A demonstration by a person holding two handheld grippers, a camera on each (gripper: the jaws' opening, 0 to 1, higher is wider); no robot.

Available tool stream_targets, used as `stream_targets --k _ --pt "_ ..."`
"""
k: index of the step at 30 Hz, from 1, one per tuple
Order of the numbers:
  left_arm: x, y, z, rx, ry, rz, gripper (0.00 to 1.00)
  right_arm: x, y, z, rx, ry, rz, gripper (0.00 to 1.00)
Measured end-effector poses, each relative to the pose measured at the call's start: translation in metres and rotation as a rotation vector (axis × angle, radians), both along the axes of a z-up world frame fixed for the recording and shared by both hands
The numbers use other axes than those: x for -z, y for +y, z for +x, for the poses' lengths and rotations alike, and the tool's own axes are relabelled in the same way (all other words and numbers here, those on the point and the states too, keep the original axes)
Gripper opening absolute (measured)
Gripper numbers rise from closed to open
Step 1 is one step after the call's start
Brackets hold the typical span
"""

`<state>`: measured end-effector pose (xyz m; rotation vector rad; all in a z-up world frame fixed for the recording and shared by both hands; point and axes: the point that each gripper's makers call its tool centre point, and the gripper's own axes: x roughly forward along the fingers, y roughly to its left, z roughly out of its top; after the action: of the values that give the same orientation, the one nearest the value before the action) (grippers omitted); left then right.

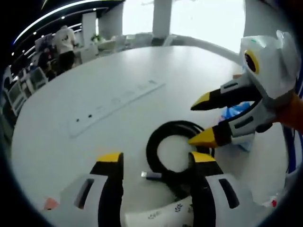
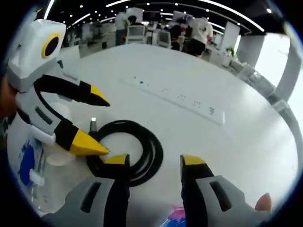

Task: Arrange the tabletop items into an orderly group along one side of the table until the central work area is clear of visible clutter.

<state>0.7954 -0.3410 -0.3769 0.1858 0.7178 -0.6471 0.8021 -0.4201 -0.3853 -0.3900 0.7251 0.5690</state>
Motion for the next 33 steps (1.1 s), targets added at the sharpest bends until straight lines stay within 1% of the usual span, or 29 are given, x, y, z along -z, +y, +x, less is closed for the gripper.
stream_targets --k 2,4,10,13,18,20,22,23,24,26,31,33 --pt "0.002 -0.003 -0.002 0.019 0.011 -0.002 0.44 0.004 -0.001 -0.001 0.012 0.018 0.001 0.38" --pt "0.004 -0.004 -0.002 0.028 0.016 -0.004 0.41 0.006 0.0 -0.001 0.021 0.03 0.014 0.37" --pt "0.008 -0.006 -0.003 0.033 0.024 -0.001 0.39 0.008 0.004 -0.003 0.026 0.049 0.025 0.34" --pt "0.01 -0.008 -0.004 0.034 0.038 -0.008 0.35 0.009 0.005 -0.003 0.03 0.056 0.028 0.33" --pt "0.013 -0.009 -0.003 0.028 0.043 -0.003 0.34 0.013 0.009 -0.004 0.038 0.075 0.045 0.32" --pt "0.014 -0.009 -0.003 0.028 0.045 -0.002 0.31 0.015 0.011 -0.005 0.04 0.08 0.048 0.31" --pt "0.018 -0.008 -0.005 0.022 0.064 0.001 0.29 0.014 0.013 -0.005 0.04 0.079 0.053 0.3" --pt "0.02 -0.009 -0.007 0.022 0.072 0.0 0.26 0.014 0.013 -0.005 0.04 0.08 0.053 0.29" --pt "0.018 -0.01 -0.003 0.021 0.052 0.002 0.24 0.015 0.013 -0.005 0.043 0.078 0.053 0.29" --pt "0.019 -0.01 -0.003 0.021 0.051 0.022 0.22 0.015 0.014 -0.003 0.042 0.072 0.049 0.28" --pt "0.019 -0.009 -0.001 0.013 0.046 0.025 0.2 0.012 0.013 -0.002 0.032 0.044 0.024 0.23" --pt "0.019 -0.008 0.0 0.006 0.04 0.042 0.15 0.011 0.012 -0.002 0.029 0.038 0.013 0.21"
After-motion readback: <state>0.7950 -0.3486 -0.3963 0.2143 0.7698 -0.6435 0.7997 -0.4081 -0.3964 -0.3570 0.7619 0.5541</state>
